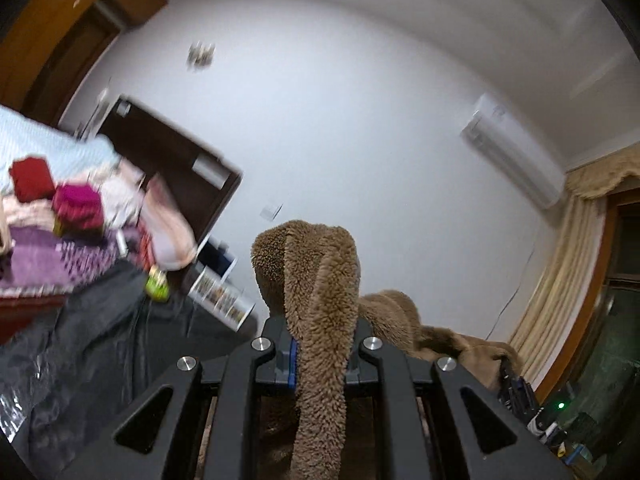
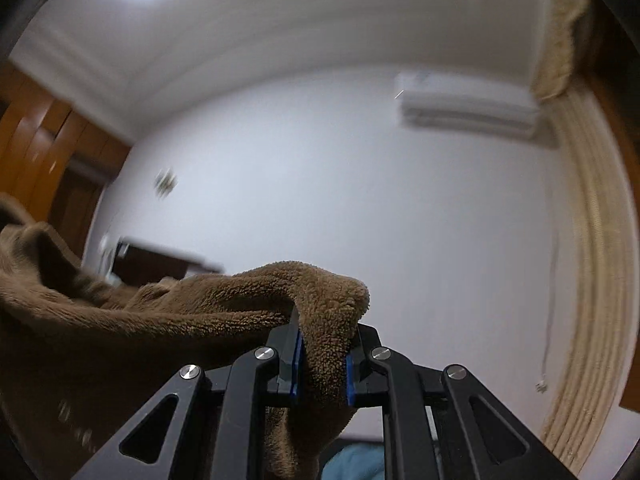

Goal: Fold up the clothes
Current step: 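Lift the sweatshirt high with both grippers to shake it open, then lower the sweatshirt flat onto the black sheet and open both grippers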

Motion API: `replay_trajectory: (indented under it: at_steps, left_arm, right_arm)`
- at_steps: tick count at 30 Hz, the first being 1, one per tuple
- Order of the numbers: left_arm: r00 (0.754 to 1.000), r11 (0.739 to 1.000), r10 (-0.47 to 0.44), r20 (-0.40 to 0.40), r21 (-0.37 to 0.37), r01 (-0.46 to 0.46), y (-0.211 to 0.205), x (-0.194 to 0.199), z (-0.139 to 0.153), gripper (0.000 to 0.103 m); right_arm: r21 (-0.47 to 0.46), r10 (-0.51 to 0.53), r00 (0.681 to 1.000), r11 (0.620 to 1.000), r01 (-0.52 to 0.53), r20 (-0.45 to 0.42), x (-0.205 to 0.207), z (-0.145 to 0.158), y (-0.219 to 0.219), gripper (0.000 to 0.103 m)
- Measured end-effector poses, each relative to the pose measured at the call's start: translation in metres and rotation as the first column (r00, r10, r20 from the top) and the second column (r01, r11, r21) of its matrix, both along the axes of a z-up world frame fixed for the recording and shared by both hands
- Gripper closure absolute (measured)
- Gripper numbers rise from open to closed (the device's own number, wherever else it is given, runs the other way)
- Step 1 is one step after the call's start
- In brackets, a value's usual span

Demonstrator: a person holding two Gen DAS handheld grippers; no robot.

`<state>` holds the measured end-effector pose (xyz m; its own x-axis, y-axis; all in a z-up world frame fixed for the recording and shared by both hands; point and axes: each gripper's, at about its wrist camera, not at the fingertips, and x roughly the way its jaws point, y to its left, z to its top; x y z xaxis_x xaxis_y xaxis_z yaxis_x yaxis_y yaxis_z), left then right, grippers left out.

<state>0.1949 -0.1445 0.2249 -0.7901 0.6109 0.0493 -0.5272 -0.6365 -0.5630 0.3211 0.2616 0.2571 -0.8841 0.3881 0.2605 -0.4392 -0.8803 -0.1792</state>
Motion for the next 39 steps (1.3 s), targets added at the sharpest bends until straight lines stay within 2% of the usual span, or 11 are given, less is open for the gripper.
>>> replay_trajectory:
  at_steps: [5, 10, 13, 17, 21, 26, 30, 33, 35, 37, 39]
  left_arm:
    - [0.983, 0.997, 0.059, -0.175, 0.064, -0.049, -0.01, 0.066, 0.032, 0.088]
    - [0.922, 0.983, 0.183, -0.341, 0.091, -0.161, -0.013, 0.124, 0.053, 0.088]
    - [0.894, 0.978, 0.21, -0.396, 0.085, -0.192, -0.013, 0.147, 0.061, 0.087]
    - [0.886, 0.967, 0.249, -0.391, 0.047, -0.25, -0.01, 0.151, 0.057, 0.087]
    - [0.9, 0.95, 0.296, -0.321, -0.002, -0.313, -0.011, 0.126, 0.044, 0.086]
    - [0.933, 0.936, 0.313, -0.18, -0.105, -0.335, 0.002, 0.044, 0.022, 0.085]
    - [0.934, 0.902, 0.356, -0.043, -0.247, -0.355, 0.032, -0.044, -0.013, 0.085]
    - [0.921, 0.874, 0.379, 0.086, -0.36, -0.326, 0.056, -0.11, -0.051, 0.085]
    - [0.897, 0.841, 0.402, 0.183, -0.46, -0.283, 0.073, -0.153, -0.086, 0.081]
    - [0.857, 0.814, 0.422, 0.297, -0.54, -0.214, 0.086, -0.188, -0.13, 0.069]
    - [0.806, 0.801, 0.429, 0.407, -0.584, -0.131, 0.096, -0.218, -0.17, 0.058]
  right_arm:
    - [0.028, -0.048, 0.98, 0.998, 0.055, -0.191, 0.058, 0.046, -0.009, 0.087]
    - [0.085, -0.066, 0.945, 0.992, 0.097, -0.32, 0.1, 0.075, -0.032, 0.087]
    - [0.092, -0.064, 0.931, 0.99, 0.104, -0.36, 0.123, 0.084, -0.039, 0.087]
    - [0.097, -0.072, 0.946, 0.989, 0.108, -0.317, 0.116, 0.082, -0.042, 0.087]
    - [0.102, -0.088, 0.978, 0.989, 0.109, -0.189, 0.077, 0.069, -0.037, 0.087]
    - [0.06, -0.113, 0.994, 0.992, 0.113, -0.001, 0.009, 0.028, -0.014, 0.087]
    - [0.005, -0.107, 0.979, 0.994, 0.108, 0.172, -0.057, -0.007, 0.007, 0.087]
    - [-0.051, -0.083, 0.942, 0.993, 0.105, 0.324, -0.11, -0.038, 0.028, 0.084]
    - [-0.08, -0.056, 0.889, 0.991, 0.103, 0.454, -0.147, -0.066, 0.041, 0.07]
    - [-0.102, -0.032, 0.828, 0.989, 0.107, 0.56, -0.174, -0.1, 0.048, 0.023]
    - [-0.122, -0.012, 0.793, 0.987, 0.109, 0.609, -0.188, -0.129, 0.059, 0.022]
